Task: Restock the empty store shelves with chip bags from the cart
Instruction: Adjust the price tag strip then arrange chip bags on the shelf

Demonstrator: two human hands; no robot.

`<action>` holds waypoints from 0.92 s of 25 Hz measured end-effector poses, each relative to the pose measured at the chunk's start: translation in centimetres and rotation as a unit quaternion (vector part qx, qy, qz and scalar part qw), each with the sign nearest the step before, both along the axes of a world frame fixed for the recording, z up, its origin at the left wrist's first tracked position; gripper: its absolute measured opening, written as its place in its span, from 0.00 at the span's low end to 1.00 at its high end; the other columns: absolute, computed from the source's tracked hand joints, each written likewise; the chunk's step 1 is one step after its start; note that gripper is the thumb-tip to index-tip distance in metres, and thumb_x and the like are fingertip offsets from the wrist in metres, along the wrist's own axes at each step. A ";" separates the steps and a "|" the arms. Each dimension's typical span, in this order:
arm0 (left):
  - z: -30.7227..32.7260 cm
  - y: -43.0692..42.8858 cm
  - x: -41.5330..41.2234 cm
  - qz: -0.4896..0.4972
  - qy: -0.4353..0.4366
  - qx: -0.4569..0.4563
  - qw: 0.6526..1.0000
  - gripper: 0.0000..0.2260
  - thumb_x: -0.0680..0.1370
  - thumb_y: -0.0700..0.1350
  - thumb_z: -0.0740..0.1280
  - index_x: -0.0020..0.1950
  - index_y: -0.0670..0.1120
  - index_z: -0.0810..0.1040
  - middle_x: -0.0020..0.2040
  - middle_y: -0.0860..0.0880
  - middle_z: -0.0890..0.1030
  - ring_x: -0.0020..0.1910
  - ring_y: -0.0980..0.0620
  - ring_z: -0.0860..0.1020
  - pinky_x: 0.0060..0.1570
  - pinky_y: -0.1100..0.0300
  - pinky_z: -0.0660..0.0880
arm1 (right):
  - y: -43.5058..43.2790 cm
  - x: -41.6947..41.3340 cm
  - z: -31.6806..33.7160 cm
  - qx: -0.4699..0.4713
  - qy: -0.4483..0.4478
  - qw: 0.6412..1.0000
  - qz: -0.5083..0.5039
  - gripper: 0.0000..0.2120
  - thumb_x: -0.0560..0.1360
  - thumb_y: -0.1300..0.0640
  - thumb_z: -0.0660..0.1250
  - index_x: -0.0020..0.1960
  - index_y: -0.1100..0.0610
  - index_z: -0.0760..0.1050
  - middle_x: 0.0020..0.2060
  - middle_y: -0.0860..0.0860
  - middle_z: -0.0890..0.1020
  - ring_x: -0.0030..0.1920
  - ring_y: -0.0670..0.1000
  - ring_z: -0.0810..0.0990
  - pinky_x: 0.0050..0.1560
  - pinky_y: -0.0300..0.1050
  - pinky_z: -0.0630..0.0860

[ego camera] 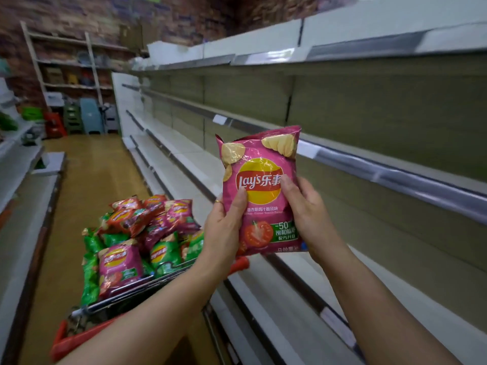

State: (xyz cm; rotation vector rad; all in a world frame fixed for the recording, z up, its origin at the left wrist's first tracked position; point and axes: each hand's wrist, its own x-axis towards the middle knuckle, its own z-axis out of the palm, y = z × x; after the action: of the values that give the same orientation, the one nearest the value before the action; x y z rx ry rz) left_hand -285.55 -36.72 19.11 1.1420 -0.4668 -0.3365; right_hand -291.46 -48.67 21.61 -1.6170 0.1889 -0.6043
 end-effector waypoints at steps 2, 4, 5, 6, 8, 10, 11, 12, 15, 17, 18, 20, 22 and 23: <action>1.7 -1.1 -3.6 -0.039 -0.015 -0.013 0.999 0.16 0.75 0.53 0.63 0.59 0.47 0.74 0.46 0.48 0.85 0.42 0.50 0.84 0.35 0.61 0.80 | -0.7 -4.4 1.9 -0.013 -0.029 0.999 -0.036 0.12 0.76 0.47 0.62 0.57 0.49 0.70 0.42 0.47 0.84 0.40 0.47 0.85 0.36 0.39 0.80; 3.4 -2.5 -7.0 -0.081 -0.026 -0.018 0.996 0.17 0.75 0.54 0.64 0.61 0.47 0.73 0.48 0.48 0.85 0.44 0.49 0.84 0.37 0.60 0.81 | -1.7 -8.8 3.4 -0.007 -0.051 0.996 -0.079 0.10 0.76 0.48 0.62 0.56 0.49 0.70 0.42 0.47 0.84 0.39 0.47 0.85 0.36 0.39 0.80; 4.1 -3.4 -8.7 -0.100 -0.031 -0.016 0.994 0.18 0.75 0.55 0.64 0.61 0.47 0.73 0.48 0.48 0.85 0.44 0.49 0.84 0.37 0.60 0.81 | -2.3 -10.9 4.1 -0.009 -0.056 0.993 -0.099 0.09 0.76 0.48 0.62 0.54 0.49 0.71 0.43 0.48 0.84 0.39 0.47 0.85 0.36 0.40 0.81; 4.6 -4.4 -10.3 -0.121 -0.033 -0.012 0.992 0.19 0.74 0.55 0.65 0.61 0.48 0.73 0.48 0.48 0.85 0.44 0.50 0.84 0.37 0.59 0.81 | -2.9 -13.1 4.6 -0.015 -0.055 0.991 -0.122 0.09 0.76 0.47 0.62 0.53 0.49 0.71 0.43 0.48 0.84 0.39 0.48 0.85 0.37 0.41 0.81; 5.8 -6.3 -13.6 -0.172 -0.033 0.004 0.984 0.19 0.73 0.57 0.65 0.59 0.49 0.73 0.47 0.48 0.85 0.42 0.49 0.84 0.38 0.58 0.81 | -4.2 -17.3 5.6 -0.027 -0.045 0.983 -0.175 0.09 0.76 0.45 0.61 0.52 0.49 0.71 0.42 0.48 0.84 0.38 0.48 0.85 0.37 0.42 0.81; 7.0 -8.6 -17.0 -0.231 -0.036 0.026 0.972 0.18 0.73 0.57 0.66 0.58 0.48 0.74 0.45 0.48 0.85 0.41 0.49 0.85 0.36 0.57 0.81 | -5.8 -21.8 6.4 -0.029 -0.035 0.972 -0.232 0.10 0.75 0.44 0.61 0.51 0.49 0.71 0.41 0.48 0.84 0.37 0.48 0.85 0.35 0.41 0.81; 7.6 -9.6 -18.6 -0.259 -0.041 0.037 0.964 0.18 0.73 0.57 0.66 0.58 0.48 0.75 0.44 0.49 0.85 0.39 0.49 0.85 0.35 0.57 0.81 | -6.4 -23.9 6.7 -0.025 -0.030 0.966 -0.256 0.11 0.75 0.43 0.61 0.51 0.49 0.71 0.41 0.49 0.84 0.37 0.48 0.85 0.36 0.41 0.81; 8.2 -10.6 -20.1 -0.289 -0.047 0.049 0.955 0.18 0.73 0.58 0.66 0.57 0.48 0.75 0.43 0.49 0.85 0.39 0.49 0.85 0.35 0.57 0.81 | -7.1 -26.1 7.1 -0.020 -0.025 0.959 -0.282 0.12 0.75 0.43 0.60 0.52 0.50 0.71 0.42 0.49 0.84 0.38 0.49 0.85 0.37 0.43 0.81; 10.2 -13.9 -24.4 -0.387 -0.058 0.076 0.917 0.18 0.73 0.58 0.66 0.57 0.48 0.75 0.43 0.48 0.86 0.38 0.49 0.85 0.33 0.58 0.81 | -8.9 -31.8 8.3 -0.010 -0.017 0.935 -0.353 0.17 0.76 0.43 0.60 0.56 0.54 0.72 0.43 0.52 0.84 0.38 0.52 0.85 0.39 0.46 0.82; 11.3 -16.1 -26.8 -0.435 -0.066 0.089 0.894 0.19 0.74 0.58 0.66 0.57 0.46 0.75 0.43 0.47 0.85 0.35 0.50 0.84 0.29 0.59 0.79 | -9.9 -35.1 9.2 0.006 -0.014 0.920 -0.391 0.16 0.76 0.44 0.60 0.54 0.56 0.72 0.39 0.52 0.84 0.34 0.50 0.84 0.36 0.44 0.82; 11.9 -17.1 -27.9 -0.453 -0.076 0.101 0.882 0.20 0.74 0.58 0.67 0.58 0.45 0.75 0.43 0.46 0.85 0.35 0.50 0.84 0.28 0.60 0.79 | -10.4 -36.5 9.6 0.014 -0.006 0.911 -0.411 0.16 0.77 0.44 0.61 0.53 0.56 0.73 0.38 0.52 0.84 0.32 0.49 0.84 0.34 0.43 0.81; 12.8 -19.9 -29.8 -0.483 -0.096 0.123 0.862 0.20 0.73 0.58 0.67 0.56 0.43 0.76 0.42 0.46 0.85 0.34 0.49 0.84 0.30 0.58 0.80 | -11.7 -39.0 10.4 0.027 0.003 0.893 -0.449 0.17 0.77 0.44 0.61 0.52 0.59 0.73 0.36 0.53 0.84 0.30 0.50 0.83 0.33 0.43 0.81; 13.4 -23.0 -31.3 -0.512 -0.090 0.144 0.842 0.21 0.73 0.59 0.68 0.53 0.42 0.79 0.43 0.44 0.85 0.39 0.46 0.84 0.43 0.51 0.81 | -13.3 -40.9 10.9 0.040 0.007 0.873 -0.486 0.17 0.77 0.46 0.62 0.50 0.61 0.74 0.31 0.54 0.83 0.27 0.50 0.82 0.30 0.41 0.79; 13.6 -24.5 -31.9 -0.531 -0.086 0.157 0.828 0.21 0.72 0.59 0.69 0.53 0.42 0.79 0.45 0.43 0.85 0.44 0.44 0.84 0.50 0.47 0.80 | -14.1 -41.7 11.2 0.043 0.016 0.862 -0.504 0.17 0.77 0.47 0.62 0.47 0.62 0.75 0.28 0.53 0.82 0.25 0.49 0.81 0.28 0.39 0.78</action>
State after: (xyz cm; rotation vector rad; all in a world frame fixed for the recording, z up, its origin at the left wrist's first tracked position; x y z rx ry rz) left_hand -317.44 -61.23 32.71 1.1352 -1.2409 -1.3295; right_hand -333.20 -62.78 32.78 -1.3524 1.1166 -1.3328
